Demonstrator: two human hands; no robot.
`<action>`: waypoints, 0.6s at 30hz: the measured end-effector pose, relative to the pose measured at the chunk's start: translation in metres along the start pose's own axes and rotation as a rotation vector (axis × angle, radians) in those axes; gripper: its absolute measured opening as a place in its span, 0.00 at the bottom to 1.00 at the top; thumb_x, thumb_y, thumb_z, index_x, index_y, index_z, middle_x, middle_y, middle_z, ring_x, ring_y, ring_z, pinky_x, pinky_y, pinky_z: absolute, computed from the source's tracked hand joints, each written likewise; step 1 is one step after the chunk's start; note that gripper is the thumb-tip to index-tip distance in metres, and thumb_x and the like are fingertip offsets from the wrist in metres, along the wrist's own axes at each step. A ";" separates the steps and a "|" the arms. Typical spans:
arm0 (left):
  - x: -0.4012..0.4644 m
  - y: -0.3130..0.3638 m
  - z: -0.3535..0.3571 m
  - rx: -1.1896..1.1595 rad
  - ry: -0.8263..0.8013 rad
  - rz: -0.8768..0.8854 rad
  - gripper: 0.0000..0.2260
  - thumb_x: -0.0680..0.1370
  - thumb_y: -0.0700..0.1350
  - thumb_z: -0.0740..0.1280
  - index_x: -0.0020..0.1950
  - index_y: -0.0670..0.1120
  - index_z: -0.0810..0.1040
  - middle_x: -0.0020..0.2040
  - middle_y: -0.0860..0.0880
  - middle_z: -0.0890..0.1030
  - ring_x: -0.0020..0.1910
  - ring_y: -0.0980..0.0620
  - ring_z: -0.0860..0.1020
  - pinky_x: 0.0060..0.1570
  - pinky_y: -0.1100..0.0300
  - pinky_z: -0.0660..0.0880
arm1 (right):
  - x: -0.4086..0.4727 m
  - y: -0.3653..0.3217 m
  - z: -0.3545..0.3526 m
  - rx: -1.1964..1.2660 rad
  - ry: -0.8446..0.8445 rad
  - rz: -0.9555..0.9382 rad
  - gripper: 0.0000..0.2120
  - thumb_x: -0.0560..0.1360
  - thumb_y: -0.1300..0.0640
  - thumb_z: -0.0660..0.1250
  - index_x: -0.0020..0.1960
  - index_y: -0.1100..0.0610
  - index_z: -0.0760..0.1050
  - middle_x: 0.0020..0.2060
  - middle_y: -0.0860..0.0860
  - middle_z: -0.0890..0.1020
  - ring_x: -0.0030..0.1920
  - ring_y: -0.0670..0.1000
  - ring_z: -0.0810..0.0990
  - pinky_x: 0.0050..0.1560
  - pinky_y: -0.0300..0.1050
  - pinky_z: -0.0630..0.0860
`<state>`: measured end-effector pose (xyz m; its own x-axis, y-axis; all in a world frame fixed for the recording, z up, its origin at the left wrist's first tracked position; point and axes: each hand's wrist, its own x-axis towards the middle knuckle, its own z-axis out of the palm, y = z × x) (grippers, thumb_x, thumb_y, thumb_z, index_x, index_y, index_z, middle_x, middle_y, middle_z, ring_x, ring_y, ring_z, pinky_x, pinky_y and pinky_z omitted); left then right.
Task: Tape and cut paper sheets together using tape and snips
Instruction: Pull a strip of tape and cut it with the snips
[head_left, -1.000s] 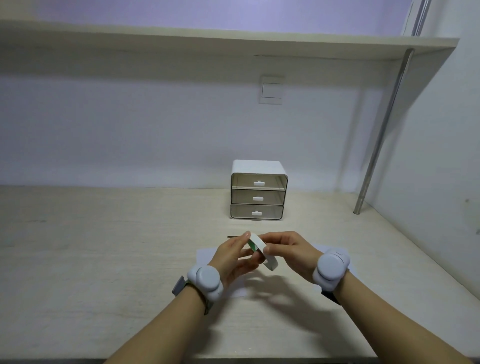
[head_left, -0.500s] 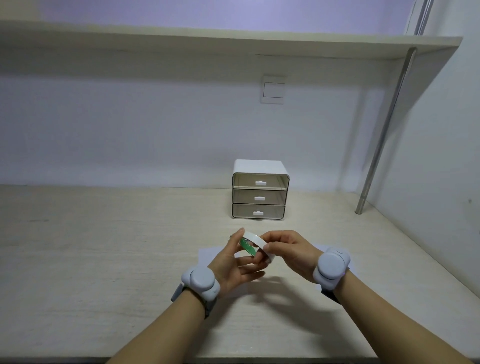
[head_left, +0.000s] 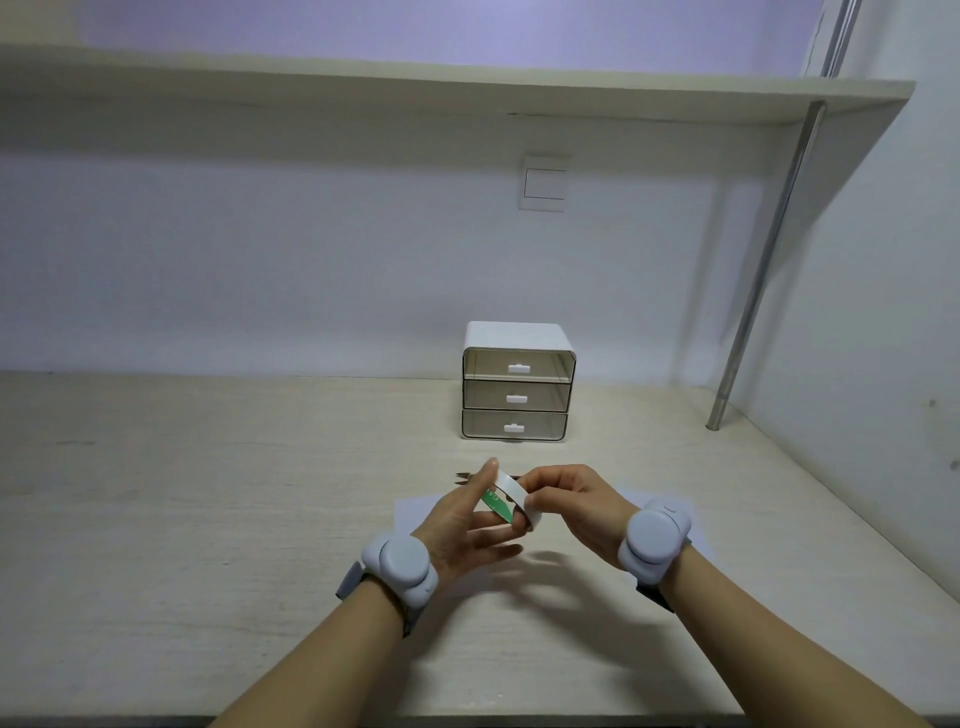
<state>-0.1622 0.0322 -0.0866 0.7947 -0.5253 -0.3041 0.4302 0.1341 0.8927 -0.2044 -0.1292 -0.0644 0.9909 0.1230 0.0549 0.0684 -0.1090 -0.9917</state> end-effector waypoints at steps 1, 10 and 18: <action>-0.001 0.001 0.001 0.020 0.005 0.010 0.24 0.75 0.60 0.65 0.59 0.42 0.79 0.49 0.37 0.84 0.48 0.41 0.82 0.58 0.47 0.78 | 0.000 -0.001 0.002 0.006 0.008 0.006 0.13 0.64 0.65 0.61 0.45 0.69 0.78 0.29 0.57 0.81 0.33 0.46 0.80 0.42 0.37 0.74; -0.005 0.006 0.005 -0.109 0.020 -0.030 0.21 0.76 0.60 0.63 0.55 0.42 0.74 0.47 0.34 0.82 0.46 0.38 0.81 0.57 0.46 0.77 | 0.002 -0.003 0.005 0.028 0.019 -0.018 0.17 0.61 0.63 0.59 0.45 0.66 0.80 0.34 0.55 0.81 0.42 0.54 0.75 0.47 0.44 0.71; 0.000 0.007 0.002 0.262 0.252 0.278 0.15 0.78 0.55 0.64 0.59 0.47 0.75 0.57 0.46 0.79 0.58 0.47 0.77 0.57 0.51 0.75 | -0.002 0.003 0.003 -0.033 -0.023 -0.038 0.09 0.75 0.71 0.65 0.55 0.70 0.77 0.37 0.55 0.85 0.36 0.50 0.82 0.45 0.38 0.77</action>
<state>-0.1604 0.0310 -0.0800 0.9580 -0.2742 -0.0839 0.0892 0.0071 0.9960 -0.2068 -0.1274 -0.0681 0.9846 0.1504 0.0895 0.1103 -0.1360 -0.9846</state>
